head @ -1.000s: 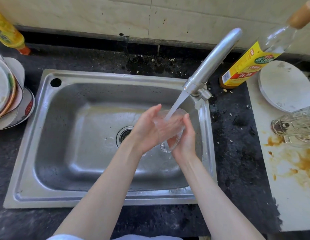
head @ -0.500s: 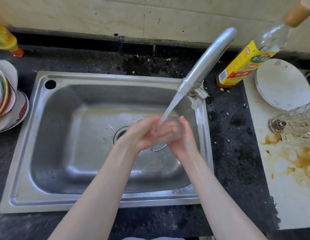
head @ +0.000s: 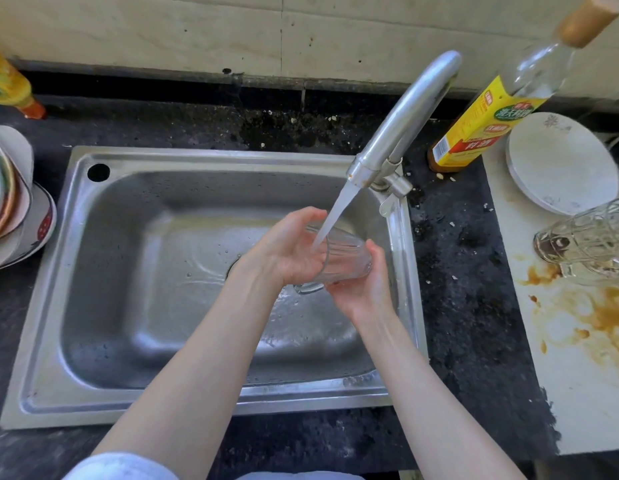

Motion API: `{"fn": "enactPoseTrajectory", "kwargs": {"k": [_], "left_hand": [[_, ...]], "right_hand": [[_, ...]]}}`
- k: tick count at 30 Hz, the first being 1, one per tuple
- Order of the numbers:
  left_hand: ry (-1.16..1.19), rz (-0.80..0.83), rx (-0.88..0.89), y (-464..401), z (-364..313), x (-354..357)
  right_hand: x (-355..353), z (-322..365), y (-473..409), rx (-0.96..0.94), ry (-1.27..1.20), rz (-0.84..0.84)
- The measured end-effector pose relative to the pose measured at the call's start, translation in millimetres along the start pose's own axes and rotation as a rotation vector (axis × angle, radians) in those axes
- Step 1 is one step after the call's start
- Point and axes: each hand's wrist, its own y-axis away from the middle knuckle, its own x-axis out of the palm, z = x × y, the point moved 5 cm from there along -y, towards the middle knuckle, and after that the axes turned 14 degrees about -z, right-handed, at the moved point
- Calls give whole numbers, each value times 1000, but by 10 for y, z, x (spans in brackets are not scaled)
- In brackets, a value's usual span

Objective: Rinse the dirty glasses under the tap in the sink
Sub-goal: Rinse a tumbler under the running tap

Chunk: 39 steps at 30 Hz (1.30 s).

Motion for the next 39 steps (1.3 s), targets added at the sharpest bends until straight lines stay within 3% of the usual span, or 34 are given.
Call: {"fn": "enactPoseTrajectory", "kwargs": {"k": [4, 7, 14, 17, 20, 22, 24, 27, 29, 34, 39], "left_hand": [[59, 47, -95, -37, 13, -1], [80, 88, -43, -32, 21, 27], [-440, -117, 328, -104, -67, -148], [-336, -45, 200, -98, -53, -161], [9, 87, -85, -12, -13, -107], [98, 171, -103, 41, -26, -25], [-152, 111, 129, 28, -35, -46], [-717, -134, 574, -1, -112, -154], [-883, -246, 727, -43, -132, -192], [-755, -126, 664, -34, -122, -121], [-1174, -92, 814, -1, -115, -57]], "right_hand": [[53, 31, 41, -76, -43, 133], [13, 70, 47, -78, 31, 160], [6, 82, -1, -40, 296, 86], [29, 79, 27, -103, 220, 142], [69, -4, 73, -57, 94, 198], [61, -7, 75, -24, 44, 206], [76, 40, 79, -24, 90, 219], [59, 40, 26, 3, 353, 88], [44, -20, 11, 65, 312, 16], [-5, -113, 54, 114, 79, -19], [72, -77, 15, 155, 11, -24]]}}
